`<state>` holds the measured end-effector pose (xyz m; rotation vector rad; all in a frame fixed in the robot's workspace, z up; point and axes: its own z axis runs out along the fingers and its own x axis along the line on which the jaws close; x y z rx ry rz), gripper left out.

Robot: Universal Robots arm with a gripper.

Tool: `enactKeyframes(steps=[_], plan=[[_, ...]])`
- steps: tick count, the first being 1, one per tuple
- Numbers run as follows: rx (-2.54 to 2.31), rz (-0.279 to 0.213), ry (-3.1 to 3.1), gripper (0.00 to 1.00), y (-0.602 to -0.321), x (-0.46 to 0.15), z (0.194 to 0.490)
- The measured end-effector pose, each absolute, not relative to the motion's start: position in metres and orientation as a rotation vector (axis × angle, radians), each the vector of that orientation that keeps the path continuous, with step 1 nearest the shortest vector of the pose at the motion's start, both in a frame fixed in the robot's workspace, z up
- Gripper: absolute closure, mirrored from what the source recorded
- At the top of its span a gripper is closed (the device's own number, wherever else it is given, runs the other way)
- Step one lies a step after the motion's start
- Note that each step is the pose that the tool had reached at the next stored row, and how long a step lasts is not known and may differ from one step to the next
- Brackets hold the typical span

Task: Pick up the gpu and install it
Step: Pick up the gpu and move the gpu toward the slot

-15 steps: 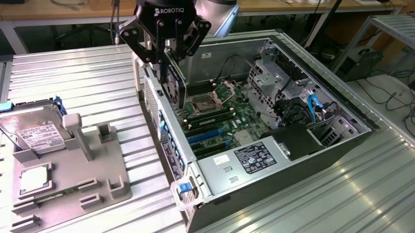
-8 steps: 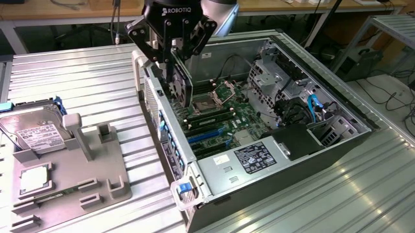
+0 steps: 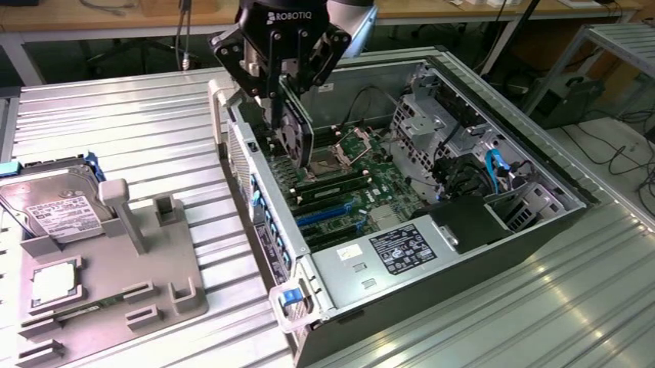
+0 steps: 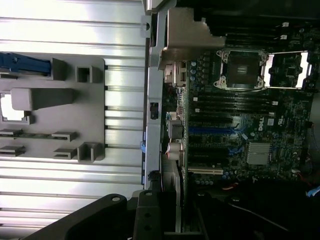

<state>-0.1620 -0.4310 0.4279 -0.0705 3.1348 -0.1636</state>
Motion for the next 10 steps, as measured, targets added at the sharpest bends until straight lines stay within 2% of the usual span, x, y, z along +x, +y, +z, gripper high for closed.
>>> enactKeyframes(steps=[10], plan=[[-0.071,-0.164,3.135,0.72,-0.431,-0.152,0.4278]])
